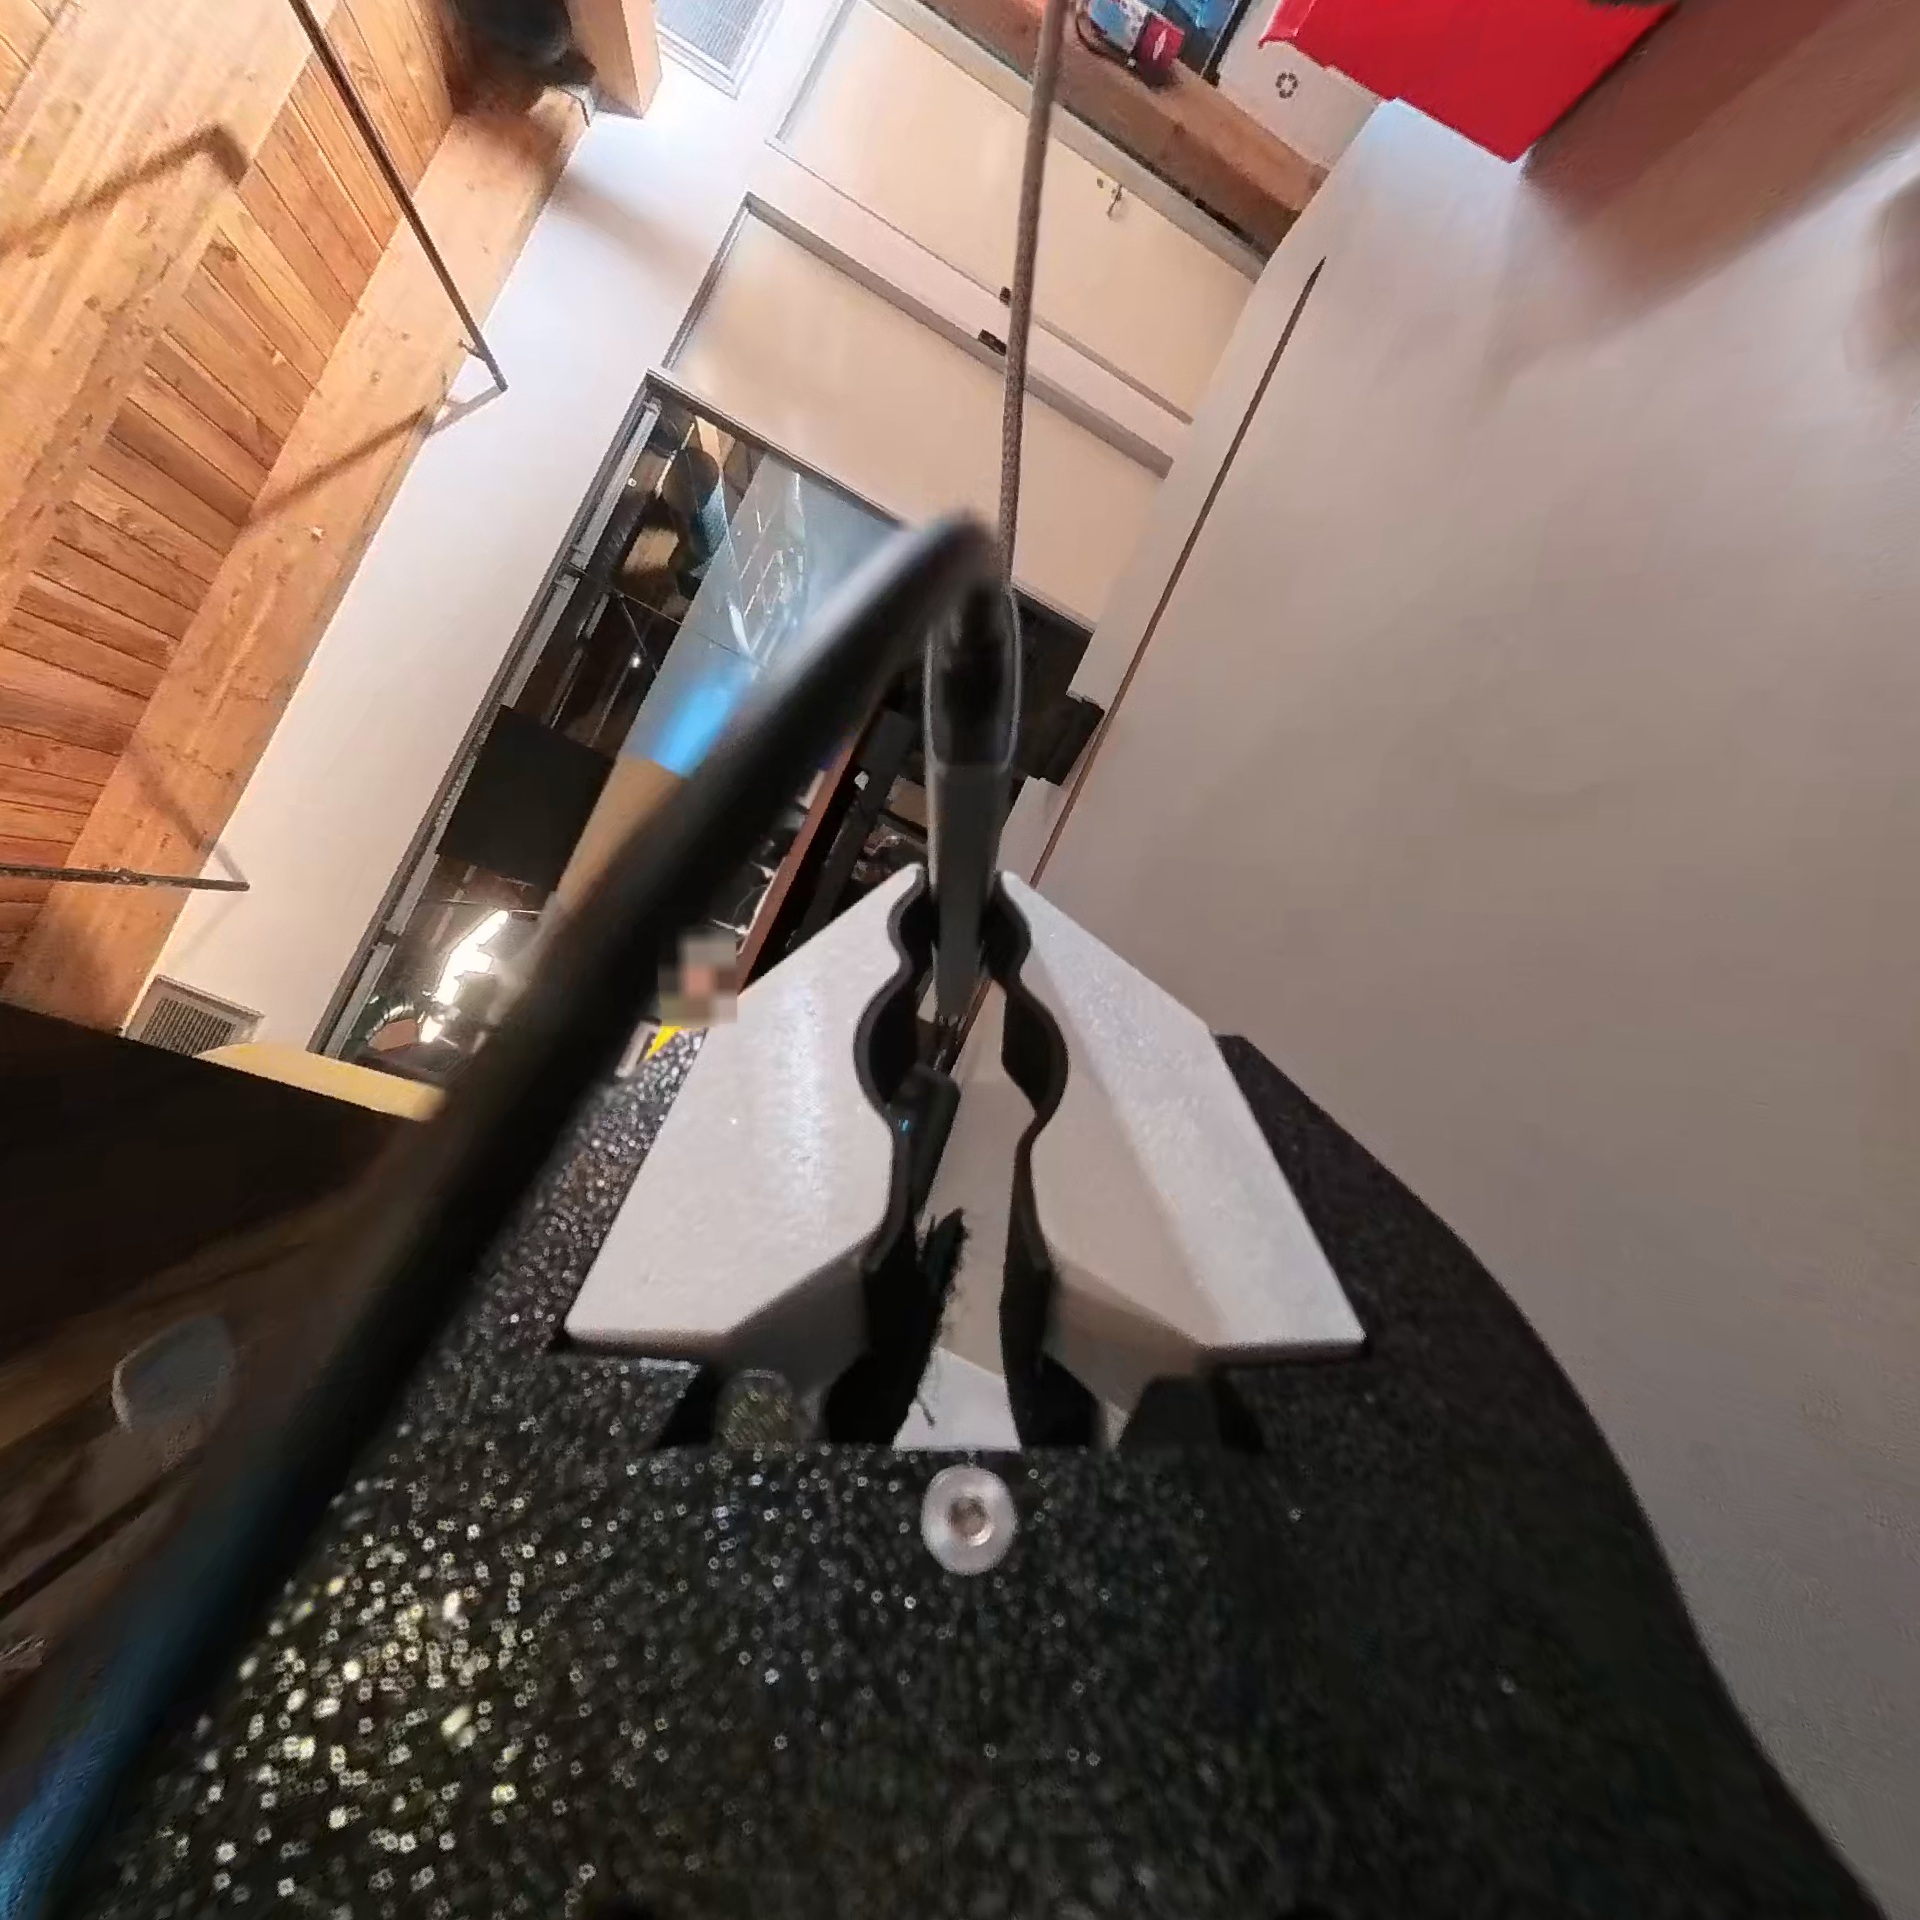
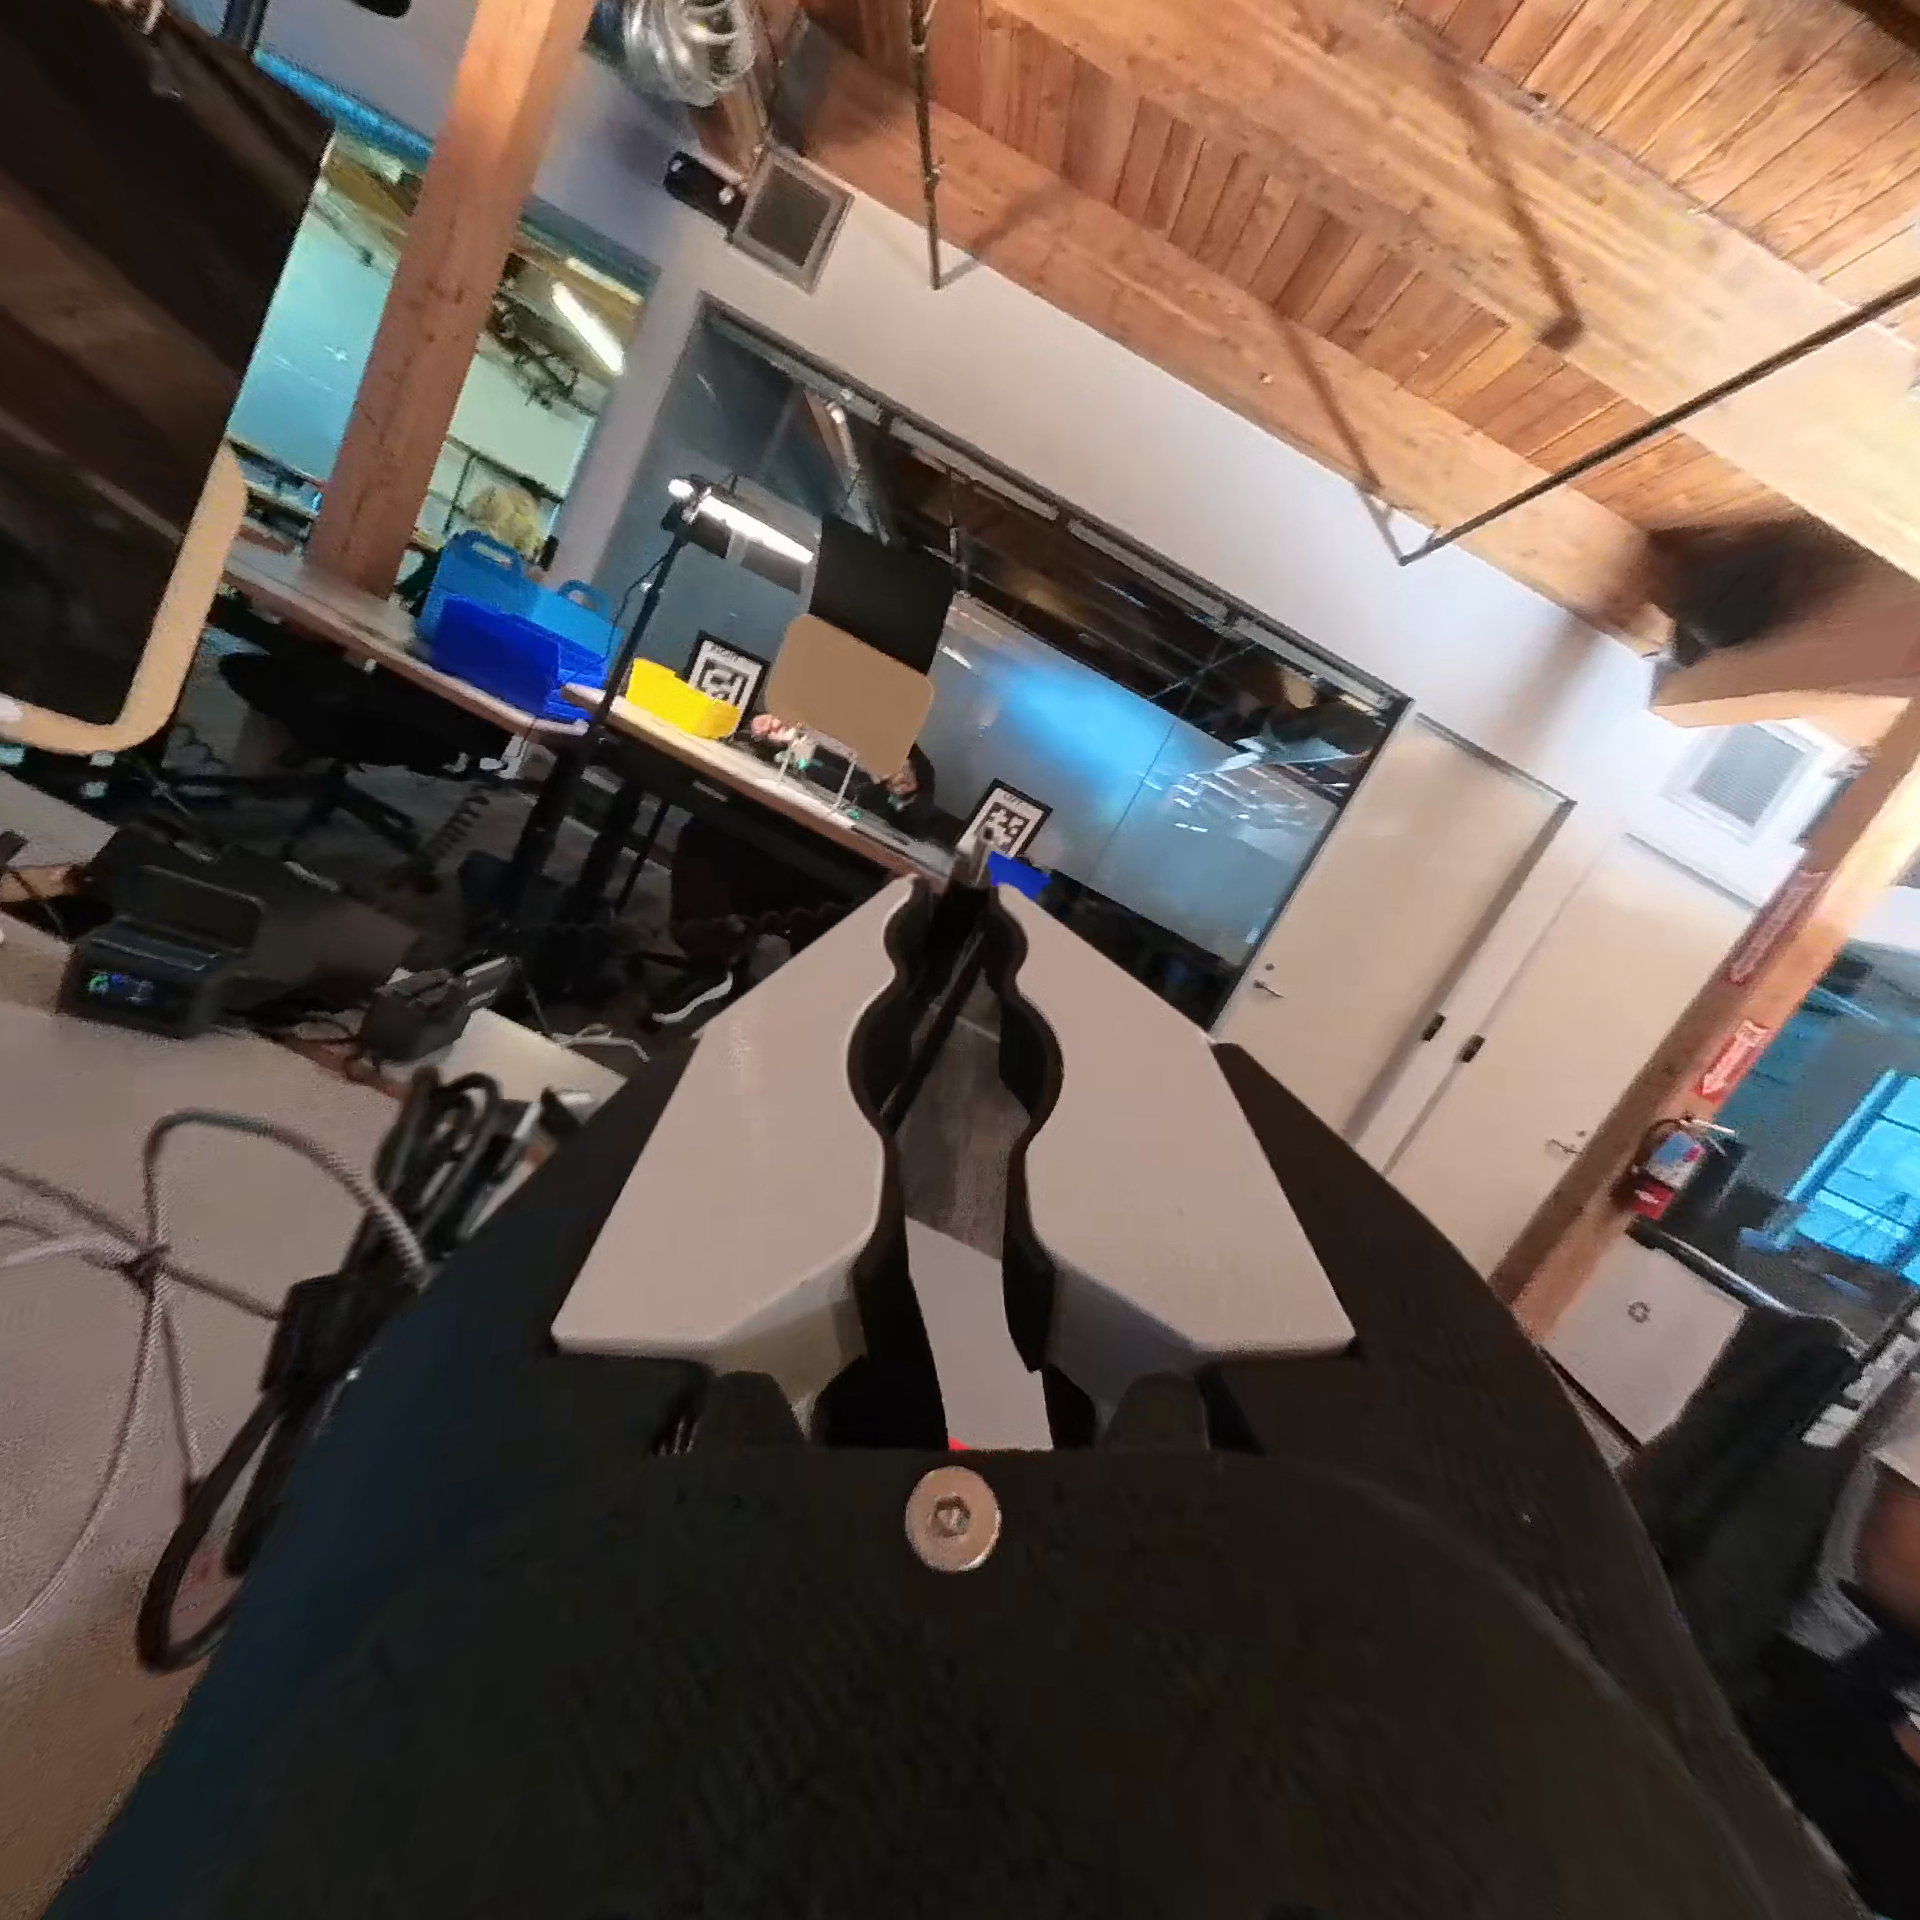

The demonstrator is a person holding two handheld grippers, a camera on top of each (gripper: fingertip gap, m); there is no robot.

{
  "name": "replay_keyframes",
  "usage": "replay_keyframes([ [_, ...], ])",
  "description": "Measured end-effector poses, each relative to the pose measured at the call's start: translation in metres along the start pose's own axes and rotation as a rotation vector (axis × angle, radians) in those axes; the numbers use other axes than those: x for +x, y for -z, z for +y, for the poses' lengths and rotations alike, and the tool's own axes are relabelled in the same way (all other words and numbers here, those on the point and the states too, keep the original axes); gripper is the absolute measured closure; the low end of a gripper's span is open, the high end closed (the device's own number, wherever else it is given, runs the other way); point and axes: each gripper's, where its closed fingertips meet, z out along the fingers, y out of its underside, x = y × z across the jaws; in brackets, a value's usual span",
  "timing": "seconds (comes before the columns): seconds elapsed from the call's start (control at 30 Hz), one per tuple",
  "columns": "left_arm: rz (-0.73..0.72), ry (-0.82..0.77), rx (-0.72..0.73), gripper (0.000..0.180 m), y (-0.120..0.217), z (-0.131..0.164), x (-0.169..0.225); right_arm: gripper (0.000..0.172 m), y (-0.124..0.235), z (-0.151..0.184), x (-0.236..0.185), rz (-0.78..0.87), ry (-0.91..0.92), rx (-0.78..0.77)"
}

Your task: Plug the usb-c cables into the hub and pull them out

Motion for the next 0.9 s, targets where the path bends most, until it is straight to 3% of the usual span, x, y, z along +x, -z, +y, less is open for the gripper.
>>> replay_keyframes([
  [0.23,-0.007,0.009,-0.004,0.174,0.004,0.001,0.0,0.164,0.007,-0.009,0.02,0.034,-0.021,0.011],
  [0.5,0.016,-0.01,0.019,0.174,0.004,-0.006,0.004,0.168,-0.006,-0.009,-0.051,-0.192,-0.093,-0.012],
  [0.67,0.022,-0.018,0.067,0.174,0.006,-0.017,0.006,0.168,-0.022,-0.003,-0.096,-0.311,-0.229,-0.057],
  [0.9,-0.019,-0.019,0.194,0.174,0.017,-0.044,-0.001,0.168,-0.054,0.042,-0.132,-0.277,-0.391,-0.203],
])
